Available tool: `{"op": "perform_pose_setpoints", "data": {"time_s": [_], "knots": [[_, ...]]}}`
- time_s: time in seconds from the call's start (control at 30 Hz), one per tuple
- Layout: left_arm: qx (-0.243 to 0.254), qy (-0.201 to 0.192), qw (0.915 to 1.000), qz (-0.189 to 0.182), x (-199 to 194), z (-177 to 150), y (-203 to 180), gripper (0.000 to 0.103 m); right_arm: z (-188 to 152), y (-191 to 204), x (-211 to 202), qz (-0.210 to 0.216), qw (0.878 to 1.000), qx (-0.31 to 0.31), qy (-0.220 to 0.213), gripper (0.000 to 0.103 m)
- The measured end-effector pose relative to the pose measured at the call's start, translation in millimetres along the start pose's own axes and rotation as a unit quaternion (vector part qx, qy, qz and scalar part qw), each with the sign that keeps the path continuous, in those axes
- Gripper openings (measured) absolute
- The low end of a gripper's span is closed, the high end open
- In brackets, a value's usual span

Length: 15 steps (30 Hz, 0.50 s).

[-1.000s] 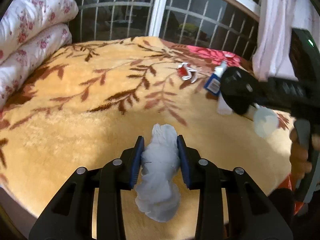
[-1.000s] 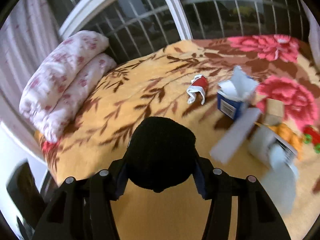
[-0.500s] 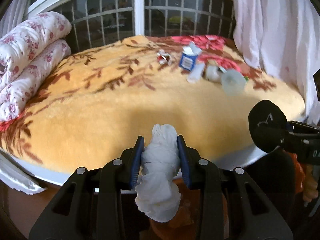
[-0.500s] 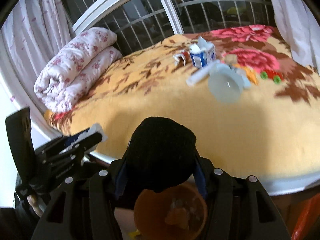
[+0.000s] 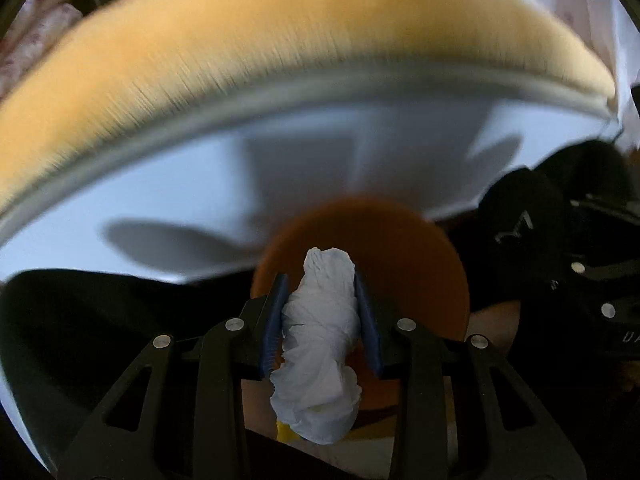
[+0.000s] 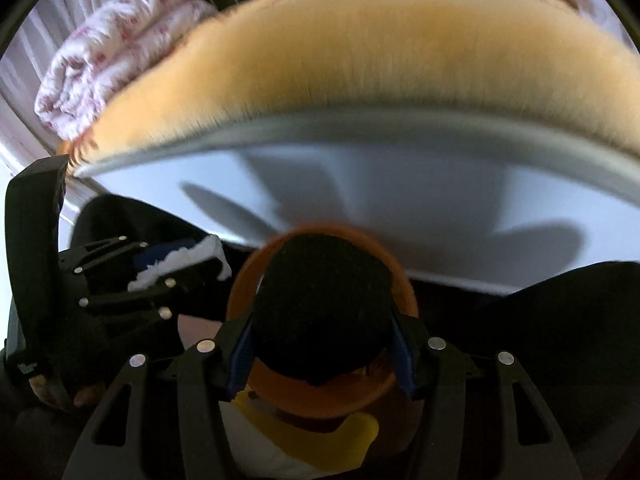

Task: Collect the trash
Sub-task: 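Drop the tissue and black ball into the orange bin with both grippers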

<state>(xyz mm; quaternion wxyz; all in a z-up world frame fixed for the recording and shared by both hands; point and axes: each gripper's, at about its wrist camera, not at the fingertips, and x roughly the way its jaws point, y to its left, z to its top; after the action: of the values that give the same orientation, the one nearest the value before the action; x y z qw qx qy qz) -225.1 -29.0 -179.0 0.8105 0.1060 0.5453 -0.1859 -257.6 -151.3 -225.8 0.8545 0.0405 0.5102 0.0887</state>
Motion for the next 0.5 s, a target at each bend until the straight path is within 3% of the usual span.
{"op": "perform_pose_setpoints", "data": {"time_s": [0.5], "knots": [[-0.012,0.073,0.9972,-0.011,38,-7,18,0.033,-4,-13,44,-0.004,0.997,0.010,0.072,0.055]]}}
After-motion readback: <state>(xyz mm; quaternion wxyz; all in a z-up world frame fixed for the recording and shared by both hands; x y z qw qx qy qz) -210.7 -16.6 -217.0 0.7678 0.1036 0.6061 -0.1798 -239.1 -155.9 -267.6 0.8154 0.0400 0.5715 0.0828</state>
